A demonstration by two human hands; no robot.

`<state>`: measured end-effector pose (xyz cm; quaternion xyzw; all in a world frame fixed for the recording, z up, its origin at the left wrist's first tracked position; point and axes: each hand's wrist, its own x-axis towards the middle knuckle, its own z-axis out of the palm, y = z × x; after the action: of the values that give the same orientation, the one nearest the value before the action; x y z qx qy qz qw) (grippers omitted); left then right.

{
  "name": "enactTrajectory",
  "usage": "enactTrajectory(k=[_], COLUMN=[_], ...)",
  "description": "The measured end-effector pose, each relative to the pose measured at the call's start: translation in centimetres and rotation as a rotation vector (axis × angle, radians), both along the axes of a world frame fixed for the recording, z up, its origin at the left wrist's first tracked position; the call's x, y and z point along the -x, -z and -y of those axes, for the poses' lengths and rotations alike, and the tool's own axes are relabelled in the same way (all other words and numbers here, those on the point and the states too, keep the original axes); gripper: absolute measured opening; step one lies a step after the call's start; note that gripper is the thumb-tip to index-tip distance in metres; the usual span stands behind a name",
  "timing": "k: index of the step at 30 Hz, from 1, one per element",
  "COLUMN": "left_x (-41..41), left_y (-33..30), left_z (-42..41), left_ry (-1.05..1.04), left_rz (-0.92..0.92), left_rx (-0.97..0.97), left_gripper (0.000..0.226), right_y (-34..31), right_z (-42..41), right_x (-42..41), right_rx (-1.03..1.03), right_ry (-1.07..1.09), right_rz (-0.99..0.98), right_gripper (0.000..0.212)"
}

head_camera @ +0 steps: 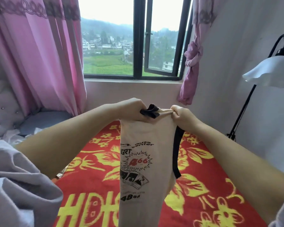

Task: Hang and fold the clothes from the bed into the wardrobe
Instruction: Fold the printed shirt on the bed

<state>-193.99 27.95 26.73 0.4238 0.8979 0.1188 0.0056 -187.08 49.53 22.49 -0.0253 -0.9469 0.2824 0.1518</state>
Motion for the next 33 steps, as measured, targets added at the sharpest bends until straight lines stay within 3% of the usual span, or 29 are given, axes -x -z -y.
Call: enactTrajectory(k=[3,6,10,13,17,21,25,28,33], left_x=[3.4,7.7,11.2,11.6,11.0,8.4,4.3,-0.7,-11.1], left_y=[1.5,2.6,1.8,0.2,-0.7,3.4,14.8,26.5,45.9], left_z=[-0.4,-0.3,-0.2,0.2,1.4,2.3,4.0,5.2,7.6], left_ry=[-0.118,-0.209,-0.228,-0.171,-0.039,0.087,0.244,0.307,0.394], left_rz=[-0.089,-0.219,-0.418,-0.534,-0.72,-0.74,-0.661,-0.448,-0.023], left_rx=[0.127,0.124,-0.035,-0.17,-0.324,-0.349,-0.288,-0.16,0.057], left_gripper=[0.036,0.017,0.016,0.021,0.044,0.049,0.045,0.036,0.017], right_y=[2.4,2.5,1.4,-0.9,-3.1,-0.9,7.8,18.8,36.9], right_z=[0.0,-0.5,-1.1,-1.2,-1.7,-1.9,-1.6,-0.2,3.7], right_x=[2.6,6.7,12.0,13.1,12.3,8.6,3.9,-0.8,-9.8], right_rx=[-0.011,-0.005,-0.252,-0.187,-0.006,0.187,0.066,-0.01,-0.006], right_ry=[-0.079,-0.167,-0.111,-0.049,-0.041,-0.196,-0.289,-0.325,-0.387], right_rz=[0.018,0.079,-0.195,-0.389,-0.423,-0.201,0.269,0.562,0.862], right_gripper=[0.025,0.038,0.02,0.012,0.012,0.013,0.019,0.017,0.02])
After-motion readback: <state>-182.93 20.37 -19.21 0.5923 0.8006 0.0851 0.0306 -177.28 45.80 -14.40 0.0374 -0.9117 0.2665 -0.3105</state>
